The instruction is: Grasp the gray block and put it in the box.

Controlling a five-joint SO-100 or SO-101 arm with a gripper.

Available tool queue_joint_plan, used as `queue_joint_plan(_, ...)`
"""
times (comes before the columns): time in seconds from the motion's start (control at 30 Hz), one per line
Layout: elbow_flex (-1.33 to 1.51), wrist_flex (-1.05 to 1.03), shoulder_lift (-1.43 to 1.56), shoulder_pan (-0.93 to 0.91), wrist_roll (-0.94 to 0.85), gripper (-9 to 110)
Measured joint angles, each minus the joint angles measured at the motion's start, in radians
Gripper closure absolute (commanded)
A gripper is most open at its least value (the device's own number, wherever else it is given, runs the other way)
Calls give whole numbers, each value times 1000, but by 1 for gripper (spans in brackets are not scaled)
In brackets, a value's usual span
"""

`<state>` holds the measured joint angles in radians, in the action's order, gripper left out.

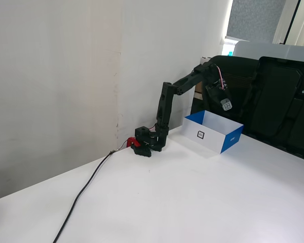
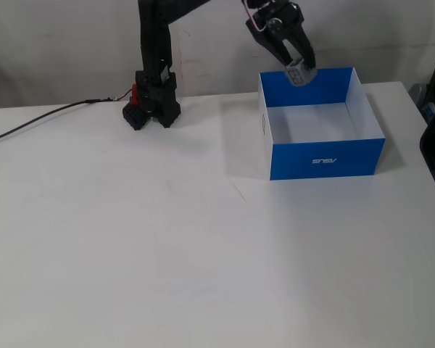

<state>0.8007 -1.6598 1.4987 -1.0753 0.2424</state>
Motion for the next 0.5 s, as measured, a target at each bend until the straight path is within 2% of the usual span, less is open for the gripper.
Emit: queue_joint_plan(0.5,0,-31,-144,-176,84,101)
